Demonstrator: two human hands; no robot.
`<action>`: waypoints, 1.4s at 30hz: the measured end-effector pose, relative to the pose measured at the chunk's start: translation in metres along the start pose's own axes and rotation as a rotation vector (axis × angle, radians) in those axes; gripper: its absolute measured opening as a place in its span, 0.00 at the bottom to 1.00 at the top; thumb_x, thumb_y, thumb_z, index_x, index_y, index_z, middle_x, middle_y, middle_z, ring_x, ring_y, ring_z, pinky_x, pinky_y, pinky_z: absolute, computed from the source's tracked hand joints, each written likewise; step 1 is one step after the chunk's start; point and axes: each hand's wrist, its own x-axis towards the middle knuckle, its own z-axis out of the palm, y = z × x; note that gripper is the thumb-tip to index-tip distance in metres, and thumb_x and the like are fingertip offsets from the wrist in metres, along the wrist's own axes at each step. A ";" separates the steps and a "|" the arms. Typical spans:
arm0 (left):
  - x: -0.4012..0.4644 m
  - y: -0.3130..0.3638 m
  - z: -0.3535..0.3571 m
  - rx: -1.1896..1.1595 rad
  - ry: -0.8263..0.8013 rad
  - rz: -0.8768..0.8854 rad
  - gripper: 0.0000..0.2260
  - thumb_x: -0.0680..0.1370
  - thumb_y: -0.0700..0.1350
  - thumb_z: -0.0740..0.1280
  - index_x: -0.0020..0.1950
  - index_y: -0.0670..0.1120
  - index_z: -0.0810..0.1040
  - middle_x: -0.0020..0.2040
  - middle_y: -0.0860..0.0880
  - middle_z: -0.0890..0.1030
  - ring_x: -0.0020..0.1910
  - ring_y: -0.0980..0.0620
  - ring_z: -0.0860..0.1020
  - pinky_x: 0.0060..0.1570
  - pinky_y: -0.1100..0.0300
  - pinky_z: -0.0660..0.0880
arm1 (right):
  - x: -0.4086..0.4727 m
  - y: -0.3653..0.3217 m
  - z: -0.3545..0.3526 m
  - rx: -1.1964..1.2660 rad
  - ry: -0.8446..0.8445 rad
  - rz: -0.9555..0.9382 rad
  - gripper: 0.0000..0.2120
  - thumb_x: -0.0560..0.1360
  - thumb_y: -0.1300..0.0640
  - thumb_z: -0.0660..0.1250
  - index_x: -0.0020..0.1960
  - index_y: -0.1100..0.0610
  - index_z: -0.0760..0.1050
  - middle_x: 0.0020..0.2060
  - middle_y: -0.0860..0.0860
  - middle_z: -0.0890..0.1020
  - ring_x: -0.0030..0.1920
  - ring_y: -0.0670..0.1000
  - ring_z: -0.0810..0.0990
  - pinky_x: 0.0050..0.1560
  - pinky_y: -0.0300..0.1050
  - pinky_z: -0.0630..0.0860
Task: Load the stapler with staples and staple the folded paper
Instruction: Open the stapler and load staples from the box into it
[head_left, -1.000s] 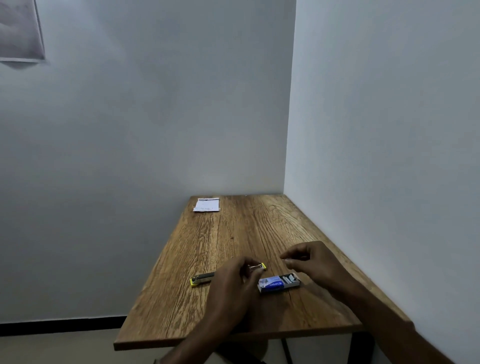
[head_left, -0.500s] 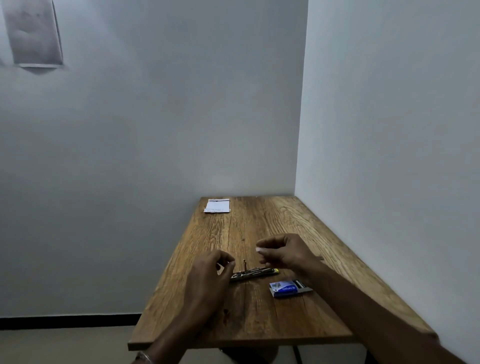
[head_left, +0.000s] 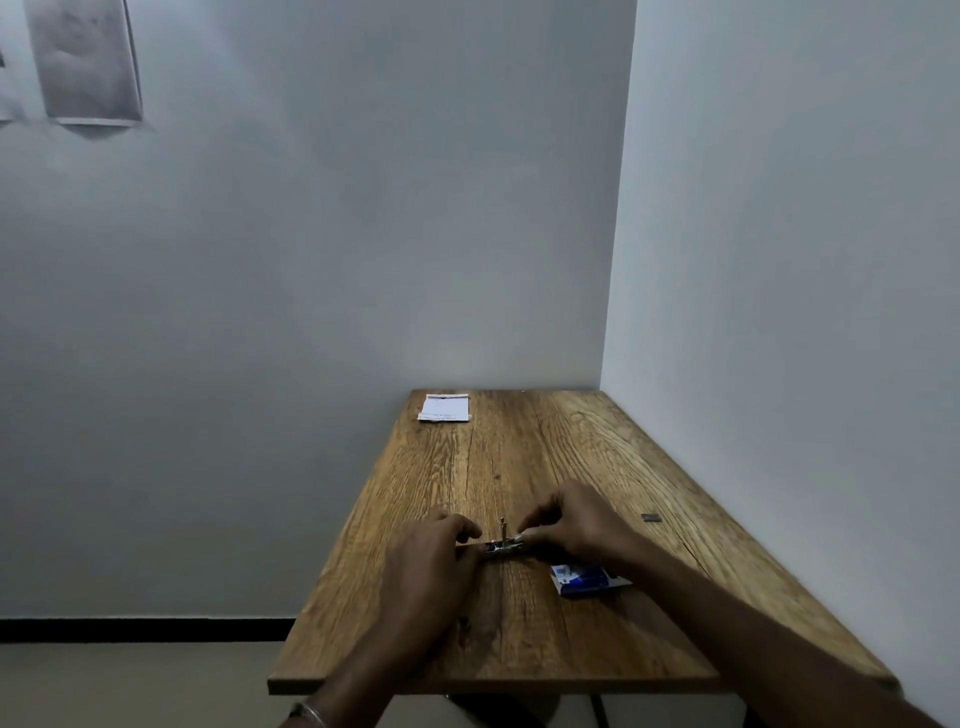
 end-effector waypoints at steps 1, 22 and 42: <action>0.001 0.000 0.000 0.001 -0.013 -0.001 0.10 0.78 0.52 0.67 0.59 0.55 0.81 0.55 0.59 0.80 0.51 0.60 0.77 0.54 0.57 0.78 | 0.000 0.001 -0.001 0.044 -0.012 0.013 0.04 0.74 0.61 0.75 0.48 0.56 0.86 0.42 0.48 0.87 0.40 0.42 0.86 0.38 0.33 0.80; 0.000 -0.004 0.005 0.004 0.010 0.036 0.07 0.78 0.52 0.67 0.55 0.55 0.82 0.50 0.58 0.82 0.48 0.62 0.77 0.50 0.61 0.78 | -0.002 0.009 -0.004 0.116 -0.053 0.030 0.05 0.72 0.61 0.76 0.47 0.56 0.87 0.41 0.49 0.88 0.41 0.45 0.87 0.40 0.34 0.81; 0.000 -0.005 0.004 -0.020 -0.003 0.042 0.07 0.78 0.53 0.67 0.55 0.56 0.82 0.50 0.59 0.82 0.49 0.62 0.77 0.52 0.59 0.78 | -0.004 0.017 -0.003 -0.067 -0.004 -0.122 0.08 0.73 0.60 0.75 0.52 0.53 0.86 0.40 0.39 0.85 0.40 0.35 0.84 0.36 0.28 0.77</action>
